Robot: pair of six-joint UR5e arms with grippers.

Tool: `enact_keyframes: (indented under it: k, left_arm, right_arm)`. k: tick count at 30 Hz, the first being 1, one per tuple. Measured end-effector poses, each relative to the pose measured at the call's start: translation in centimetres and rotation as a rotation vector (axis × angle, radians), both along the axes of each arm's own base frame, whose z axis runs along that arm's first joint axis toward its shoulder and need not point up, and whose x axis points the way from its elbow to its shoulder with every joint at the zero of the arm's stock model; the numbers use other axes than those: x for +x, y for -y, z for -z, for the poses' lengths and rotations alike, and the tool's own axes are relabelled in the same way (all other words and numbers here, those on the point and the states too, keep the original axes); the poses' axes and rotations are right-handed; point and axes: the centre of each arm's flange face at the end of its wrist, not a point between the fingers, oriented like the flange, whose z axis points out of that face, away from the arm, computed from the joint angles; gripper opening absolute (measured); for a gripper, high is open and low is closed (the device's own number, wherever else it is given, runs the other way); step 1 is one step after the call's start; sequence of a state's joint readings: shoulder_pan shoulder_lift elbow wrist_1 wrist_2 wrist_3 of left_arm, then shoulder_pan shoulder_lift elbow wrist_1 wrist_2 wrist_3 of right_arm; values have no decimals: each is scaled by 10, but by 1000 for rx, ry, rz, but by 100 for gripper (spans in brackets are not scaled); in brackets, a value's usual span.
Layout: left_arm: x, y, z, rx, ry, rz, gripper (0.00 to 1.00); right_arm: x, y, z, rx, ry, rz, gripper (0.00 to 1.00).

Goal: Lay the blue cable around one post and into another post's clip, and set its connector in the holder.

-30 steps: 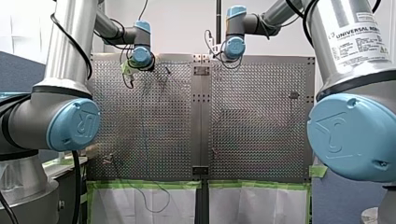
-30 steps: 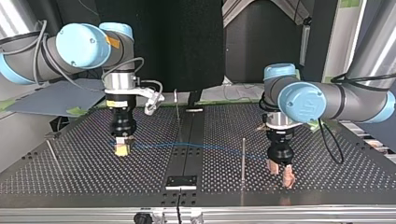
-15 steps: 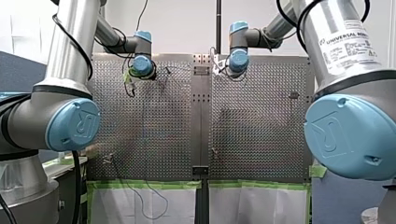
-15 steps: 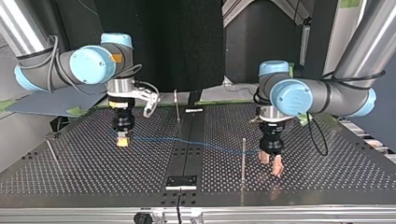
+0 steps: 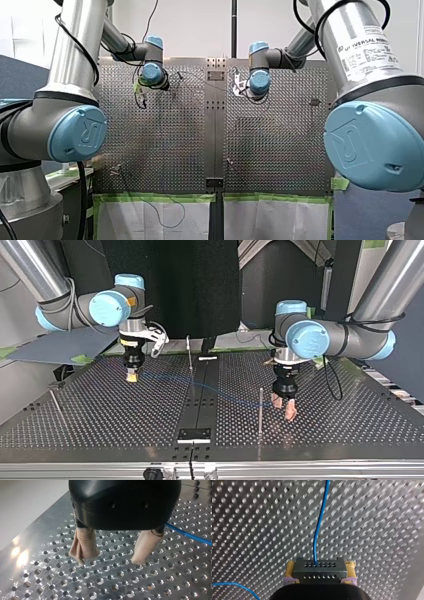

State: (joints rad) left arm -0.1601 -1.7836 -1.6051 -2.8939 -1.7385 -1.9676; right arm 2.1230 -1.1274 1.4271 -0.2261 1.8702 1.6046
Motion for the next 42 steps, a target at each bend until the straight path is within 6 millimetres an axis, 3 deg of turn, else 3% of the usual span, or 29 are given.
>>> enact_keyframes:
  k: [6, 18, 25, 42]
  left_arm:
    - [-1, 2, 0, 0, 0, 6, 100]
    - [-1, 4, 0, 0, 0, 10, 100]
    - [-1, 4, 0, 0, 0, 10, 100]
    - [0, 0, 0, 3, 3, 5, 100]
  right_arm:
    - [-16, 8, 42, 35, 19, 37, 0]
    - [-31, 0, 155, 141, 2, 86, 0]
    - [-47, -15, 225, 209, -22, 105, 0]
    - [-91, -73, 351, 337, -67, 212, 0]
